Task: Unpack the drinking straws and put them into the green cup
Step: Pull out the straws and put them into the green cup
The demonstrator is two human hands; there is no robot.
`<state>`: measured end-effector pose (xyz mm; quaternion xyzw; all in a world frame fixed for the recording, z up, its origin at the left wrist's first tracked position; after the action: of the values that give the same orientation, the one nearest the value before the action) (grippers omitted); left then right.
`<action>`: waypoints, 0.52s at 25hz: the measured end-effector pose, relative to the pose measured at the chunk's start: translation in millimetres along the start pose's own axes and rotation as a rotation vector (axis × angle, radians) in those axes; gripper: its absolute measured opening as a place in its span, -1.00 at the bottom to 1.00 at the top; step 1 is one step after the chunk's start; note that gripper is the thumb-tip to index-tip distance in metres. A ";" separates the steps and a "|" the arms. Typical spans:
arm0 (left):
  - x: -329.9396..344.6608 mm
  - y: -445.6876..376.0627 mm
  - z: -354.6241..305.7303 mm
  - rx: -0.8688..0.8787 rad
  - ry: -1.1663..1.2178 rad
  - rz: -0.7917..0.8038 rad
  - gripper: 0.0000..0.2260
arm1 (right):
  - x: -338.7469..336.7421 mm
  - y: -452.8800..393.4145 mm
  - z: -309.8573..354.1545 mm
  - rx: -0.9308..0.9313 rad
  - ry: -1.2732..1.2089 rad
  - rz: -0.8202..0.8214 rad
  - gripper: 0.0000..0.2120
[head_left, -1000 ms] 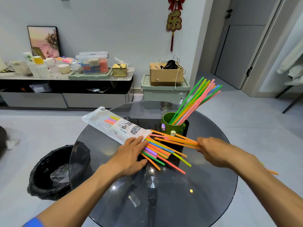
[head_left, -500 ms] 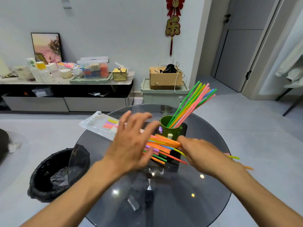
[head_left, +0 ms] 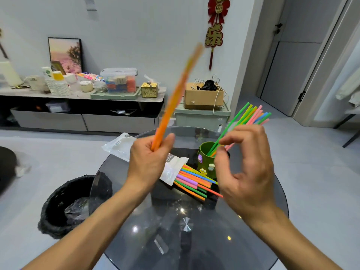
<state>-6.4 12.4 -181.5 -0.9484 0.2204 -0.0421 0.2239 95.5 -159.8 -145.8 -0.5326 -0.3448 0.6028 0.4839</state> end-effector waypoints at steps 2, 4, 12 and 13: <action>-6.0 -3.9 -16.4 0.019 0.308 -0.028 -0.48 | 4.7 1.2 -8.2 0.175 -0.099 0.054 -0.87; -1.8 1.5 -19.8 0.005 0.379 0.047 -0.56 | 12.1 4.4 -14.0 0.338 -0.173 0.127 -0.82; 15.7 14.9 2.8 -0.108 0.386 0.098 -0.61 | 29.0 18.0 -12.2 0.535 -0.346 0.292 -0.86; 18.1 17.6 3.6 -0.107 0.363 0.149 -0.63 | 29.6 17.1 -12.0 0.579 -0.415 0.302 -0.86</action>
<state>3.5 -8.2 -192.9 -0.9169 0.3286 -0.1839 0.1323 104.6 -137.8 -173.3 -0.2854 -0.1687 0.8347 0.4398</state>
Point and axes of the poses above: each hand's wrist, its own y-axis away from the middle knuckle, its own x-axis out of the palm, z = x × y, the point moved 3 cm from there along -y, towards the middle knuckle, and after that the axes turned 9 degrees about y, right-handed, at the moved point
